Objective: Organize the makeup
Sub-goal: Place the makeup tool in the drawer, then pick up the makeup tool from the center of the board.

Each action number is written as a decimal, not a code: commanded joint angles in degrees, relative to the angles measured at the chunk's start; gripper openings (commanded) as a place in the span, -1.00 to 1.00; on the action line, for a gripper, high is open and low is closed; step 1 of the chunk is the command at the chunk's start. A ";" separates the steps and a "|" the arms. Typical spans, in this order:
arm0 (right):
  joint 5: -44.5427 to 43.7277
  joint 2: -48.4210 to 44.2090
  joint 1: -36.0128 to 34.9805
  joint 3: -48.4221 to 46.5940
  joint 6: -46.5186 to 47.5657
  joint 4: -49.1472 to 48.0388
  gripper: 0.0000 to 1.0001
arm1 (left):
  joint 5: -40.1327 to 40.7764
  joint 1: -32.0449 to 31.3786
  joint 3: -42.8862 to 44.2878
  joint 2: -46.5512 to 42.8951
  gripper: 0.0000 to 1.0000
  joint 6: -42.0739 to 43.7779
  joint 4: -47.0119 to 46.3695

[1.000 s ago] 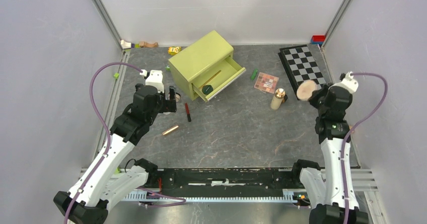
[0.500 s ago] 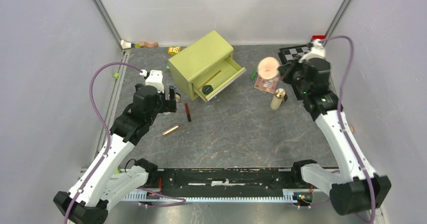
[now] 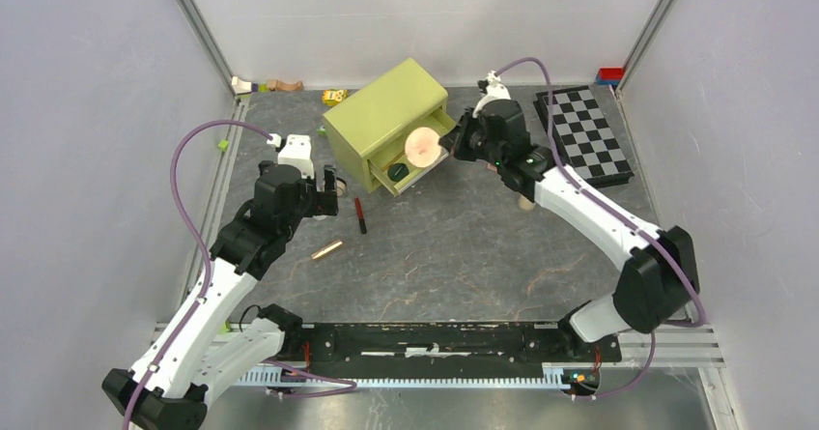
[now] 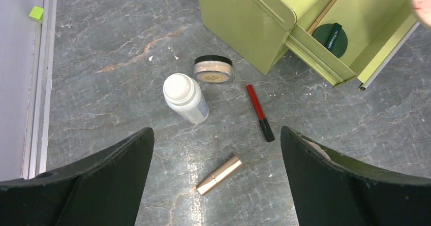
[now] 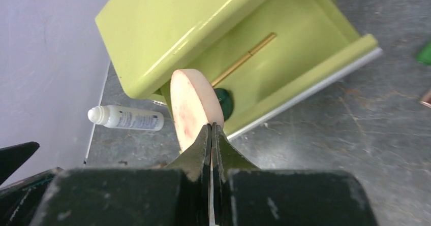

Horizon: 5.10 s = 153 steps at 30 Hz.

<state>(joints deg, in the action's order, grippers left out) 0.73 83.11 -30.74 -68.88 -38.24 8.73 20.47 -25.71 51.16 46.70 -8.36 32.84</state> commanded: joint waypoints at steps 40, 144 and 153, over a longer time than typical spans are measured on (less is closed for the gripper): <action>-0.92 20.95 -3.89 -12.65 -8.08 -7.51 -1.00 | 0.02 0.31 0.35 -0.91 1.00 -1.84 -2.08; -2.42 22.10 33.47 1.08 4.43 16.41 0.11 | -0.82 0.31 0.34 -0.35 1.00 -1.70 -2.10; -4.57 19.94 33.47 2.31 4.56 15.37 -0.19 | -0.85 0.31 0.35 -0.42 1.00 -1.83 -2.08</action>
<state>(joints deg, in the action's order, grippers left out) -2.13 104.99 2.87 -66.65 -34.17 25.56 20.40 -25.71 51.16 46.52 -8.36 32.82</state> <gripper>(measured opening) 0.453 0.997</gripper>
